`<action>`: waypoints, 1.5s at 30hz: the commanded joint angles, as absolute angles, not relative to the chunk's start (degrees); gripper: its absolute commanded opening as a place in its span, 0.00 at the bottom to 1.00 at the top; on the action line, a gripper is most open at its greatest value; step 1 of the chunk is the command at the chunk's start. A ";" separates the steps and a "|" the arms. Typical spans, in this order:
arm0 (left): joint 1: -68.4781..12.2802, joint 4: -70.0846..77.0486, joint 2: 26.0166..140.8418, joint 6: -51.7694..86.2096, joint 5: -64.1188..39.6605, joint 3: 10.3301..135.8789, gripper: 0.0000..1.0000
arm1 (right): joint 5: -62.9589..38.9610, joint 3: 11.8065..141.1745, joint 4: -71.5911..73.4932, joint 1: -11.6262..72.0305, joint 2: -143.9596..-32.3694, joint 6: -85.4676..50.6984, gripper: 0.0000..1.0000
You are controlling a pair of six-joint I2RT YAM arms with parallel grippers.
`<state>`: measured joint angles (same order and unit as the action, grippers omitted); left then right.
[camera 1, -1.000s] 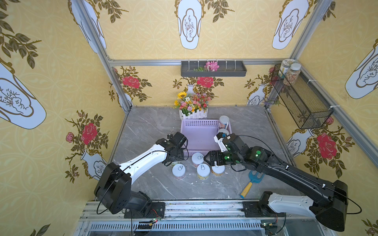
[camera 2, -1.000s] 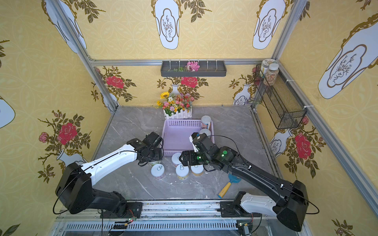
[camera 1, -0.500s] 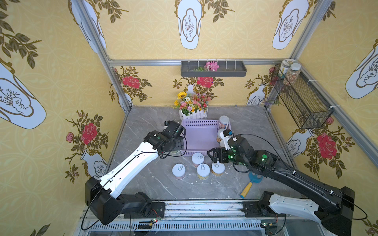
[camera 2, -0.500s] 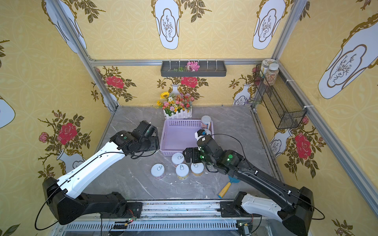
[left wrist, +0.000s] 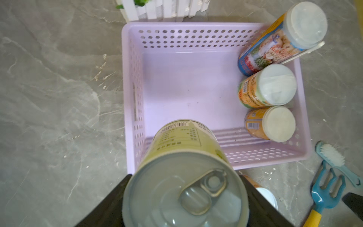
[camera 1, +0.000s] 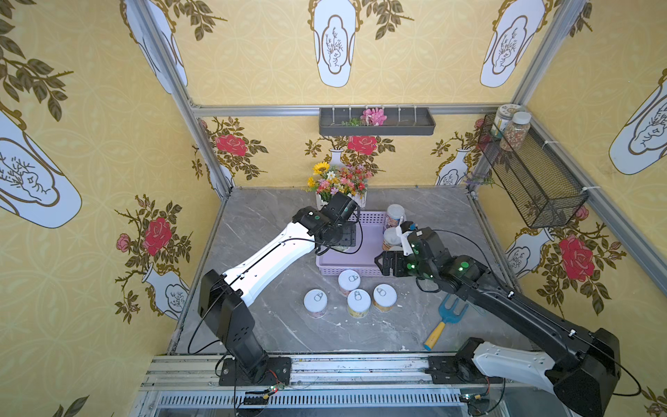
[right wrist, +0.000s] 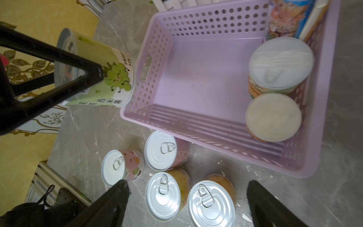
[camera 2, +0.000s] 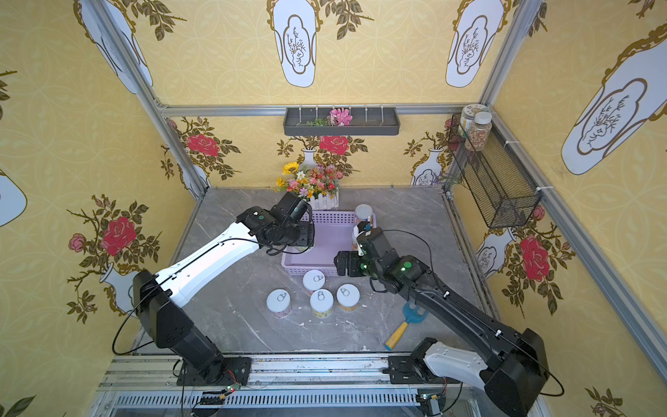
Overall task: Put the canned food in the basket
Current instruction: Place the canned food in the basket.
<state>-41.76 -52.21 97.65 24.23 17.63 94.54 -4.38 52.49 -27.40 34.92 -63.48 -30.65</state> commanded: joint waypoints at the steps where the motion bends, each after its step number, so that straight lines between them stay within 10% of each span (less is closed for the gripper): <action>1: -42.09 -47.02 102.07 22.13 15.27 98.36 0.68 | -13.62 50.24 -22.40 29.65 -61.56 -28.61 0.98; 10: -42.63 -43.62 115.13 20.16 15.37 109.40 0.68 | -18.64 47.59 -23.93 17.10 -56.03 -25.04 0.99; 45: -40.61 -41.97 142.10 20.34 14.07 134.88 0.68 | -21.36 45.70 -24.61 16.86 -51.25 -25.00 0.99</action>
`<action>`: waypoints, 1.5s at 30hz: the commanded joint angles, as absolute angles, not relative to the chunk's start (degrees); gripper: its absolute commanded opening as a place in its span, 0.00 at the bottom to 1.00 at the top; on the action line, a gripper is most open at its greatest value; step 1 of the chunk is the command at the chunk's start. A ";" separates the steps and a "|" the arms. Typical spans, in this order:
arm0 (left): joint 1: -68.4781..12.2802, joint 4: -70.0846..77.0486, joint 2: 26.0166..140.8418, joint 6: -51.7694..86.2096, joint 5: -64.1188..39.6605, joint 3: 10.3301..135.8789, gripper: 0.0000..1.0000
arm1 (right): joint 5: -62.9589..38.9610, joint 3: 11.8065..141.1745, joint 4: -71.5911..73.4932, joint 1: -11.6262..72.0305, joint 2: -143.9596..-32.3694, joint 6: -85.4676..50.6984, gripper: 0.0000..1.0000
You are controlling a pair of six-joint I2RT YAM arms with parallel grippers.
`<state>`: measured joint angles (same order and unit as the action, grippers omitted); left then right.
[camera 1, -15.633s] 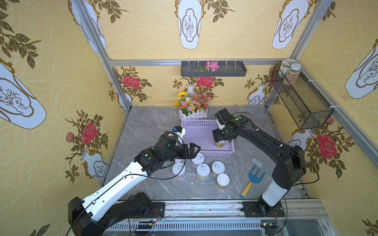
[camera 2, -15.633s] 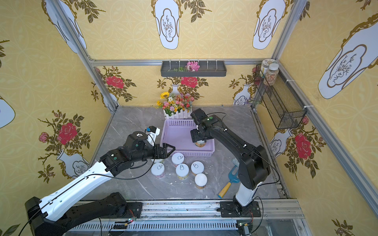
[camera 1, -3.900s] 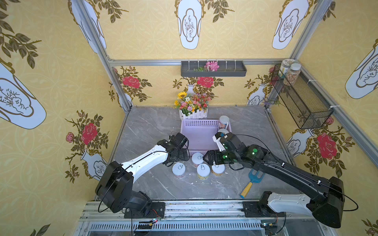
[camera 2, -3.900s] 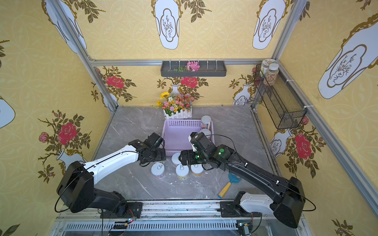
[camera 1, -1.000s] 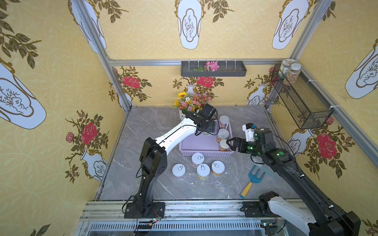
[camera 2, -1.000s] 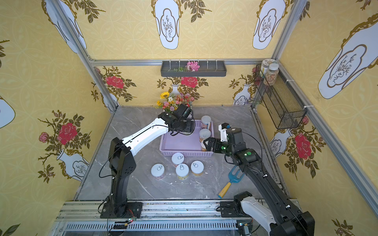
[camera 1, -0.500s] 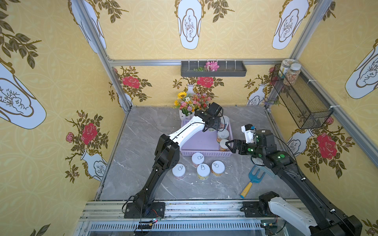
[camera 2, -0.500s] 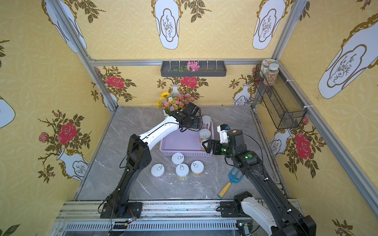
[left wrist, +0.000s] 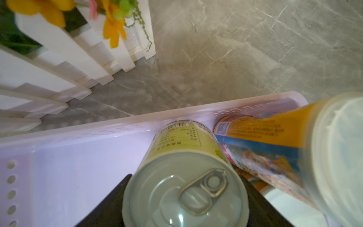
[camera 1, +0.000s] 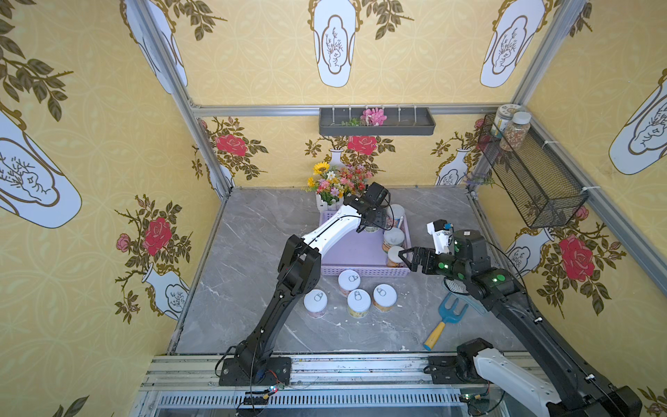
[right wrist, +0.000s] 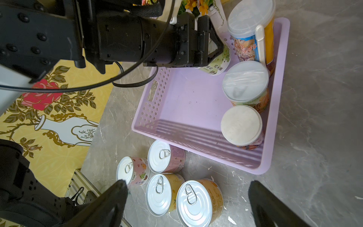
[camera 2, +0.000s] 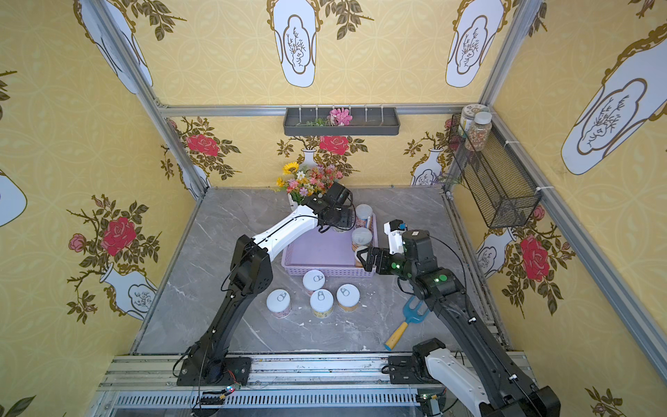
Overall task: Put the canned food in the basket
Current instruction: Place the canned food in the basket, then pick up the canned food from the center of the board.
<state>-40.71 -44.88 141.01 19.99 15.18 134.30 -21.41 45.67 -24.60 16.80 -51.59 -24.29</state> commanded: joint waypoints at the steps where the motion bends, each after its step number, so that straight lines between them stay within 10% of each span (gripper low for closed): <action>1: -40.61 -41.85 142.35 20.38 13.94 134.85 0.68 | -21.44 45.65 -24.70 16.84 -51.24 -25.09 0.99; 33: -39.55 -39.04 145.98 23.08 8.24 136.59 0.91 | -22.51 43.07 -24.54 16.81 -50.80 -26.91 1.00; 45: -40.59 -36.79 130.00 23.19 9.09 121.83 0.91 | -20.65 43.20 -24.96 17.29 -50.83 -26.98 1.00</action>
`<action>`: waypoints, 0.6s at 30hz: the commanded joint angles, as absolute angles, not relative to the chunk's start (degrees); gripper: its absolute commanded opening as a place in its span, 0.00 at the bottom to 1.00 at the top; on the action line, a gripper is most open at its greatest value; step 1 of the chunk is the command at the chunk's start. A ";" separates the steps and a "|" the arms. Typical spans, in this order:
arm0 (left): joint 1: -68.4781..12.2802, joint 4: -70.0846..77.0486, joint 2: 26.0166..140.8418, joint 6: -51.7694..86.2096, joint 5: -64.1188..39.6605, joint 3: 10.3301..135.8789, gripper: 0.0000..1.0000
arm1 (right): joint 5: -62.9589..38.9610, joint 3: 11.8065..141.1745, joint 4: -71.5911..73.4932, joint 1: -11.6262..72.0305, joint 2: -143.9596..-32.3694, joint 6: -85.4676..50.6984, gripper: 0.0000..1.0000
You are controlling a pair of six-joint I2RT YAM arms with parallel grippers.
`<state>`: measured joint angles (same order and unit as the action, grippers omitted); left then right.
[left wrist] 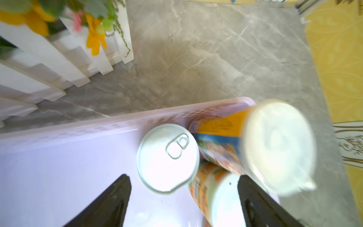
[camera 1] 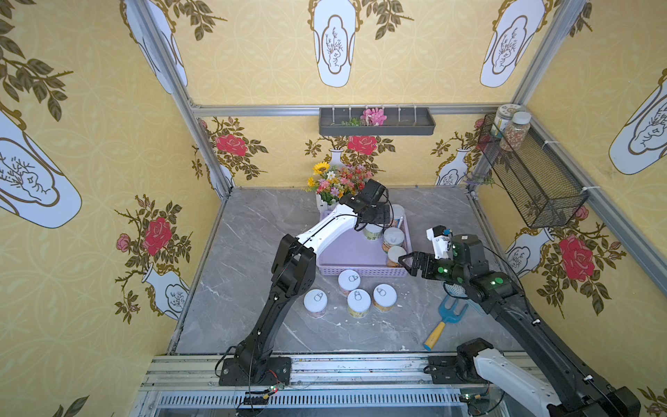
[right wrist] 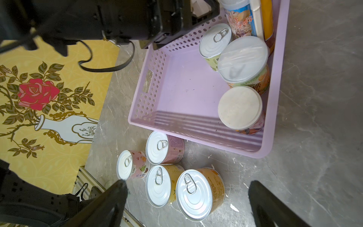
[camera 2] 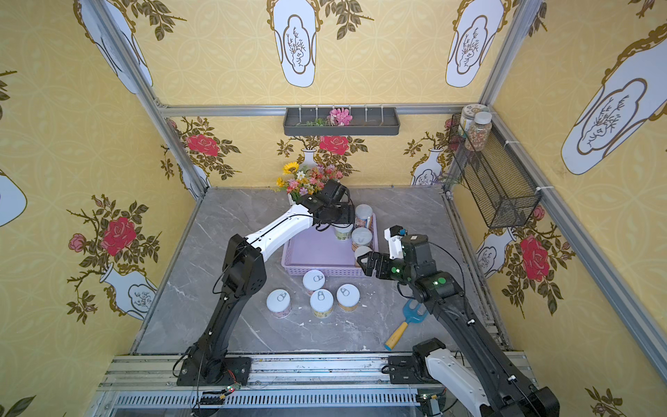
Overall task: Put the canned food in the basket
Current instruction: Pick up the canned food from the center of the board.
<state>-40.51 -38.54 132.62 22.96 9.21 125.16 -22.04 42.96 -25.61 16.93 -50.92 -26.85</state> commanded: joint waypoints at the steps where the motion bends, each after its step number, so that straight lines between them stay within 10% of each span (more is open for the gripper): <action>1: -40.66 -36.36 127.92 23.37 9.23 119.36 0.91 | -19.98 43.54 -25.36 17.60 -51.24 -26.97 1.00; 18: -40.78 -26.76 77.93 30.21 -2.99 67.80 0.90 | 1.16 53.85 -33.32 45.77 -68.35 -27.49 0.98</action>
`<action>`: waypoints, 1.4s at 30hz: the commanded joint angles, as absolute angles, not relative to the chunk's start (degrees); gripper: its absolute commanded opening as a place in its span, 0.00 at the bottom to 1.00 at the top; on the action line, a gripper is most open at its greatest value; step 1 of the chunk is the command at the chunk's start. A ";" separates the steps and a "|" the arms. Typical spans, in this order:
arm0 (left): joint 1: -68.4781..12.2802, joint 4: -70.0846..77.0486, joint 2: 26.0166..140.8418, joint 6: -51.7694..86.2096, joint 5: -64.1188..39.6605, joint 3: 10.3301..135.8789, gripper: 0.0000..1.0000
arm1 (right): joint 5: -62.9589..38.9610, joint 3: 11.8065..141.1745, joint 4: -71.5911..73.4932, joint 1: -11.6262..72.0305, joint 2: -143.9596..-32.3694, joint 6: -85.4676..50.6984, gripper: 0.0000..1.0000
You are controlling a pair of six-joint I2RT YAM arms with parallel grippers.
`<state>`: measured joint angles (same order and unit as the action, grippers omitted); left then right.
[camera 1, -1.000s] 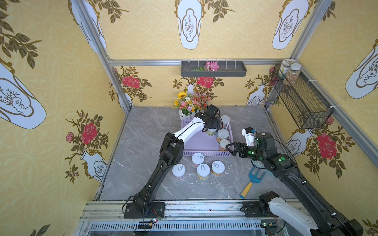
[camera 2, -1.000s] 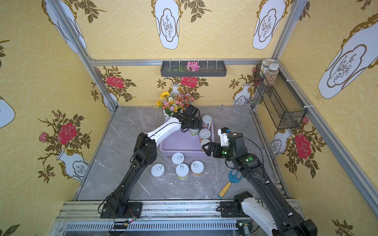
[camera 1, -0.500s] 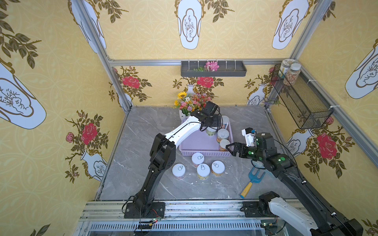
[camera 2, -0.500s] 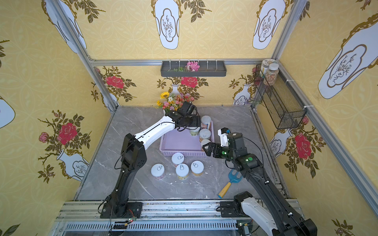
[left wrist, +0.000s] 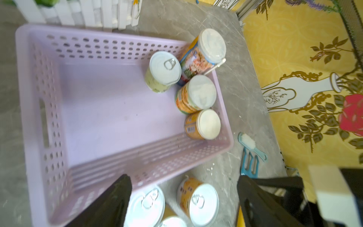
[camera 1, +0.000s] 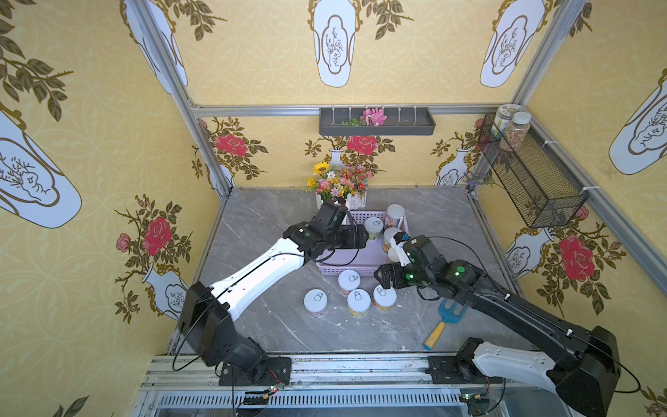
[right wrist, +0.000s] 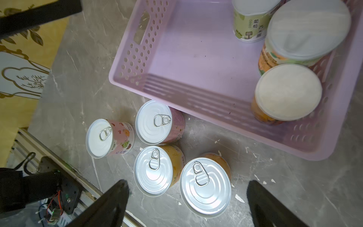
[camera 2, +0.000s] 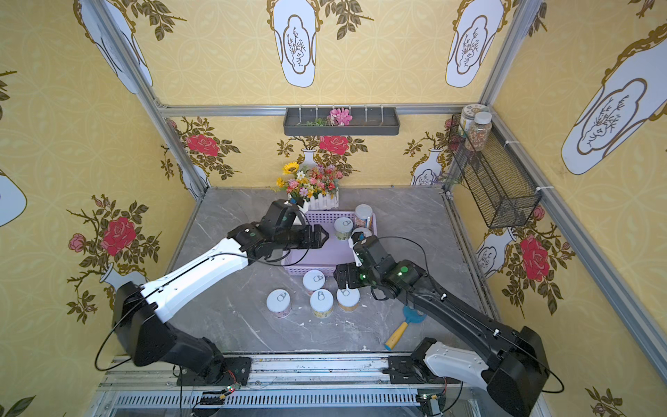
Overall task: Put the canned food in the basket
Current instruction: Pick up the canned food from the center of the board.
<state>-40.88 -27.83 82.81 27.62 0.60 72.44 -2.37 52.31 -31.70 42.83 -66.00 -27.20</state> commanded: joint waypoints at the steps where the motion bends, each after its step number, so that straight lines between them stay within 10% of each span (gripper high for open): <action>1: -40.79 -27.10 75.60 30.91 -4.09 65.49 0.90 | 1.40 54.69 -33.89 47.48 -69.85 -27.39 0.98; 17: -38.96 -32.48 43.76 46.24 -13.36 39.50 0.90 | 0.28 65.86 -42.55 57.65 -85.62 -23.84 0.99; 42: -39.53 -38.94 42.98 44.91 -5.90 38.28 0.89 | 2.89 73.06 -46.51 59.56 -99.54 -27.36 0.96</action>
<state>-39.31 -39.05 43.11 45.47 -6.15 38.57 4.49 72.75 -46.96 59.96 -98.91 -26.79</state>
